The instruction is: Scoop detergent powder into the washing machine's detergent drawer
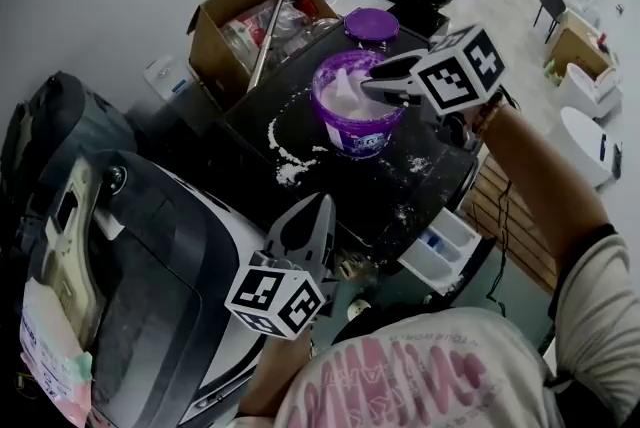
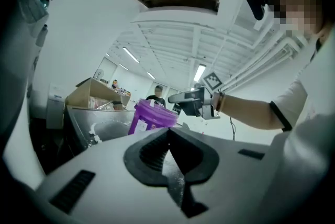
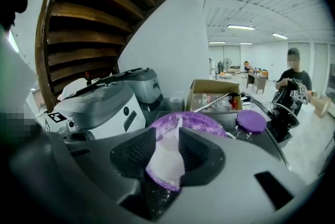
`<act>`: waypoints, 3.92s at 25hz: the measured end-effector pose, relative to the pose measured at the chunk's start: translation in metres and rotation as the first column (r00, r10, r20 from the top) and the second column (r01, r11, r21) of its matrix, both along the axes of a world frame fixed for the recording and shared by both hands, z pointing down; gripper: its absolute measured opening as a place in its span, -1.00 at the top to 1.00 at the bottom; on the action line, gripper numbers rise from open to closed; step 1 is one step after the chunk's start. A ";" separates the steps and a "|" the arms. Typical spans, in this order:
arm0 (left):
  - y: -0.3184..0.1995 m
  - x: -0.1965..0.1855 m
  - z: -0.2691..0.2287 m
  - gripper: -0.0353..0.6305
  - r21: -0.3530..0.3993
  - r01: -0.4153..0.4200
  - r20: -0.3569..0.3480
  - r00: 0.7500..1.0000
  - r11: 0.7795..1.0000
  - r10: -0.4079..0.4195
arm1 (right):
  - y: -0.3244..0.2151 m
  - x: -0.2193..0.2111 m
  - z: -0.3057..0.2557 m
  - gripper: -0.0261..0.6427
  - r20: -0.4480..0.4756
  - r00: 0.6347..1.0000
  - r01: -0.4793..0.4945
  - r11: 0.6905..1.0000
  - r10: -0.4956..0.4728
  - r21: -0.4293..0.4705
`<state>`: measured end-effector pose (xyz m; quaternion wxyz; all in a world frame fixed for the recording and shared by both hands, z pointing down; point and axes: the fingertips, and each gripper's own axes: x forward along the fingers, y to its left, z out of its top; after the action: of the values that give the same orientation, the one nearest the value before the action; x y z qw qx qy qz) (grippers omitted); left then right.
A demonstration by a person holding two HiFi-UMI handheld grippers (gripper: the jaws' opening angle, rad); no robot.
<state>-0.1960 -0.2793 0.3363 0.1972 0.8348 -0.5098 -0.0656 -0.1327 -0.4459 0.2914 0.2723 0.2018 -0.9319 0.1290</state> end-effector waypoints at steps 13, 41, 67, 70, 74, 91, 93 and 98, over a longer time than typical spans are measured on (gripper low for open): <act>-0.013 -0.007 0.014 0.89 -0.018 -0.091 0.031 0.995 0.996 0.092 | -0.046 -0.040 0.028 0.44 -0.164 0.986 0.014 0.997 -0.028 -0.082; -0.003 -0.012 0.007 0.89 0.020 -0.094 -0.036 0.995 0.995 0.095 | -0.037 0.007 0.026 0.91 -0.305 0.948 -0.006 0.967 0.087 0.256; 0.020 0.006 0.006 0.89 0.031 -0.119 -0.045 0.992 0.992 0.120 | 0.011 0.017 0.026 0.91 -0.141 0.977 -0.140 0.979 0.161 0.146; 0.022 0.007 0.004 0.89 0.037 -0.120 -0.042 0.992 0.992 0.121 | 0.014 0.018 0.025 0.91 -0.119 0.977 -0.163 0.977 0.179 0.137; 0.023 0.007 0.000 0.89 0.044 -0.117 -0.036 0.992 0.992 0.119 | 0.018 0.016 0.021 0.91 -0.055 0.978 -0.195 0.977 0.200 0.086; 0.028 0.013 -0.001 0.89 0.047 -0.120 -0.026 0.992 0.992 0.122 | 0.019 0.009 0.021 0.91 0.254 0.854 -0.387 0.880 0.455 -0.274; 0.028 0.015 -0.001 0.89 0.046 -0.122 -0.026 0.992 0.991 0.123 | 0.019 0.007 0.022 0.91 0.272 0.836 -0.400 0.869 0.476 -0.290; 0.028 0.018 -0.003 0.89 0.050 -0.121 -0.028 0.992 0.991 0.122 | 0.022 0.000 0.020 0.91 0.301 0.816 -0.402 0.858 0.494 -0.319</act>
<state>-0.1783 -0.2513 0.3335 0.1884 0.8677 -0.4533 -0.0785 -0.1323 -0.4237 0.3112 0.0746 0.3541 -0.8690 0.3375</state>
